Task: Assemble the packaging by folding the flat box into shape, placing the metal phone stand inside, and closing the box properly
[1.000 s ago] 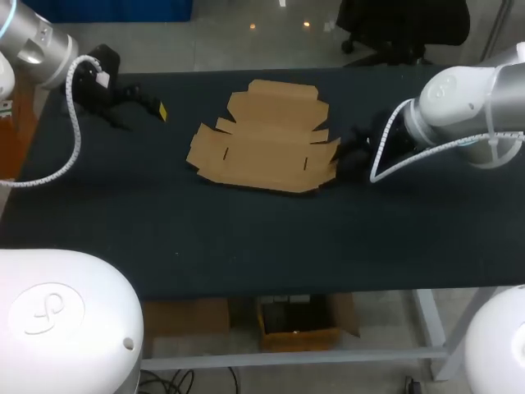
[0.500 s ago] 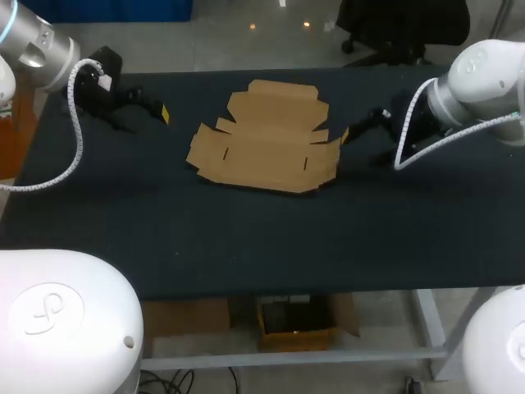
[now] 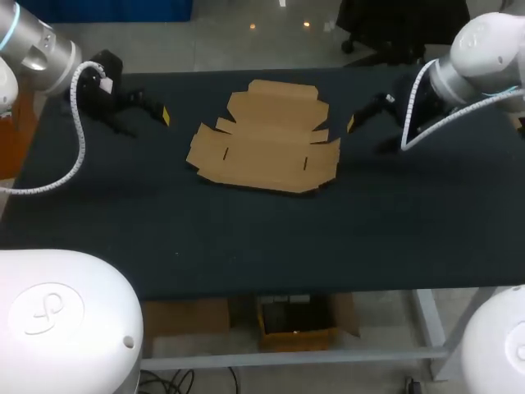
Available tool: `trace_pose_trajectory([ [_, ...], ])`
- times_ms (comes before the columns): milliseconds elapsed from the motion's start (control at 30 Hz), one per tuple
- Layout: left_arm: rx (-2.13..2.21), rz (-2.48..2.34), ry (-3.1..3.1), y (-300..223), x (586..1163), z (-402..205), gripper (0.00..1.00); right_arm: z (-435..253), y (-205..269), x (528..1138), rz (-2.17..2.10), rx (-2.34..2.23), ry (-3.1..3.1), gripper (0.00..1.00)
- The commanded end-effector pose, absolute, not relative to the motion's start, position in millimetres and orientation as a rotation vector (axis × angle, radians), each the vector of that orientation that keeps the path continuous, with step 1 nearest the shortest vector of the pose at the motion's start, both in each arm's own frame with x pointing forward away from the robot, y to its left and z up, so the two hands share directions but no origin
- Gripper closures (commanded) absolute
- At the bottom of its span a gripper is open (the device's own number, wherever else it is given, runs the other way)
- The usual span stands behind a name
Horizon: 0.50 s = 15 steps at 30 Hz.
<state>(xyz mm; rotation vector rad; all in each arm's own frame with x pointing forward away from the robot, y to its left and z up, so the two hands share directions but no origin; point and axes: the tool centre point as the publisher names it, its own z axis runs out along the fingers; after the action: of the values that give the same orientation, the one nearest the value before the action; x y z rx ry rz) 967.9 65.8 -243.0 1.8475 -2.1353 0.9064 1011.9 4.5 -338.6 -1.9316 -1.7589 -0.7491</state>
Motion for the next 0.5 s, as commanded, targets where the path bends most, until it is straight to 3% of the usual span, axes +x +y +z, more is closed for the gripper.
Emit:
trace_pose_trajectory([
  [33,1.856,0.895,-2.130,66.4,969.9,-244.8,0.00,-349.7,12.6,1029.7,-0.681,-1.911,-1.751,0.00],
  [500,1.843,0.886,-2.132,67.8,977.5,-242.6,0.00,-369.9,37.8,1025.3,-0.800,-2.011,-1.573,0.00],
])
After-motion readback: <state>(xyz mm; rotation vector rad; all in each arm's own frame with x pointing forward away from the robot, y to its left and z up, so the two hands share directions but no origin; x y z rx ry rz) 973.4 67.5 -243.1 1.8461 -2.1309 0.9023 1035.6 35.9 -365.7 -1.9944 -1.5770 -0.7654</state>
